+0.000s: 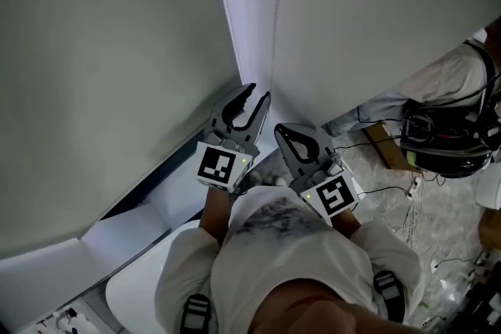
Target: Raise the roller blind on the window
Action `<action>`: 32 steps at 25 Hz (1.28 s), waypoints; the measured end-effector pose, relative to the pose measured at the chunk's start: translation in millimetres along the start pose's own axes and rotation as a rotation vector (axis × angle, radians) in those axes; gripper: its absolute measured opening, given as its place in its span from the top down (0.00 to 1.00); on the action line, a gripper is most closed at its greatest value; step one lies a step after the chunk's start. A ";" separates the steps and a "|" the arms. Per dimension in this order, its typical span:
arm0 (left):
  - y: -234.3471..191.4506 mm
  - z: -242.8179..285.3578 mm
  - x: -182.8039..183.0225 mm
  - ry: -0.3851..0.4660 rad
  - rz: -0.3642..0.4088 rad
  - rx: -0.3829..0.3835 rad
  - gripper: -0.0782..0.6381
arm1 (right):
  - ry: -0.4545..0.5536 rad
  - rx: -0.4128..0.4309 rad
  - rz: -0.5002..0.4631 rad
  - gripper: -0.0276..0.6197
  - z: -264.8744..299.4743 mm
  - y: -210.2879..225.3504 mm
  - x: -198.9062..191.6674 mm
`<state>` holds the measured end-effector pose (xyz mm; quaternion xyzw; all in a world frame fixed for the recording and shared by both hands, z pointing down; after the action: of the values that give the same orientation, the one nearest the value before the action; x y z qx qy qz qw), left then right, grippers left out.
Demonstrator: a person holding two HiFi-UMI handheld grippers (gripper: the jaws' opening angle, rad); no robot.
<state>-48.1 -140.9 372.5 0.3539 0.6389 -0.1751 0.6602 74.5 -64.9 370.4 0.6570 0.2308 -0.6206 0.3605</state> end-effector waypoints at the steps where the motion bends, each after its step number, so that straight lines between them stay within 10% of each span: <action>1: 0.3 1.1 1.0 0.006 -0.001 -0.008 0.75 | 0.001 -0.001 0.000 0.86 0.0 -0.6 0.5; 32: 1.7 2.7 -0.4 0.047 0.019 -0.053 0.85 | 0.009 -0.026 -0.018 0.86 -11.9 -12.8 5.1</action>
<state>-45.1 -141.6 373.0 0.3465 0.6551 -0.1435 0.6559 73.2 -48.5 362.6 0.6529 0.2465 -0.6178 0.3624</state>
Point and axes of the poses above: the fingertips, and each gripper's own axes: z forward along the fingers, y to its right, x out of its top, the point moved 8 cm from there along -z, backward along the fingers, and after that the axes turned 15 degrees about z, right-handed, at the moved point
